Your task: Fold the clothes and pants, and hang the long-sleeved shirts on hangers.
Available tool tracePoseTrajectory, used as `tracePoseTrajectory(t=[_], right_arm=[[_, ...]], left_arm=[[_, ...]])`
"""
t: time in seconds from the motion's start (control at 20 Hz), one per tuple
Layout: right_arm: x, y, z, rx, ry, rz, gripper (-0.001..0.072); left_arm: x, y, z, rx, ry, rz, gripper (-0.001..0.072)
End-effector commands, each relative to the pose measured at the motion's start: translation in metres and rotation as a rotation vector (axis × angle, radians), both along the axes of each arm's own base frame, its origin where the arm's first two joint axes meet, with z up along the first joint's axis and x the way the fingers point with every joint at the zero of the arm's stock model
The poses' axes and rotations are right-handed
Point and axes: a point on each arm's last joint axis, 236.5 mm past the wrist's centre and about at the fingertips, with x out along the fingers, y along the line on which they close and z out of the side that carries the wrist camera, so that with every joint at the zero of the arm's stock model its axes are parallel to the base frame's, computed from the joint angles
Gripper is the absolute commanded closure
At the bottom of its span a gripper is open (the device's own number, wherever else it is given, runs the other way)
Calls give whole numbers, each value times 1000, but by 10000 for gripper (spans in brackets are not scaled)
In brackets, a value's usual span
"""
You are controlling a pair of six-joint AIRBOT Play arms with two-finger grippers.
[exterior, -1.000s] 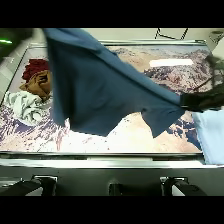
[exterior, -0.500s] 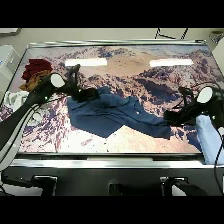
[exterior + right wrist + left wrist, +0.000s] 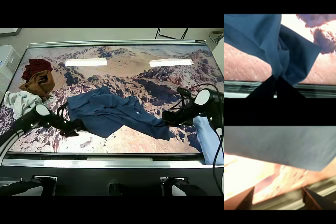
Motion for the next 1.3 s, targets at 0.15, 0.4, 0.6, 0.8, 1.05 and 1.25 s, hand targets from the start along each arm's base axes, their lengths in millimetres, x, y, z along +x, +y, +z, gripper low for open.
tracePoseTrajectory(t=[0.15,0.4,0.6,0.8,1.05,1.25], right_arm=[[5,10,2,41,-17,-9,671],[19,24,21,106,-86,-29,672],[94,-20,161,-87,-571,-42,672],[74,-86,432,-358,-1272,-250,672],[-70,-88,549,-371,-1566,-348,672],[-117,-86,556,-368,-1601,-366,672]], left_arm=[[30,-53,-23,-95,-92,294,205],[55,-70,10,-145,-208,258,684],[103,-38,176,-63,-793,-91,685],[75,61,509,131,-1613,98,683],[-79,102,666,111,-1980,339,683],[-97,91,651,98,-1931,284,683]])
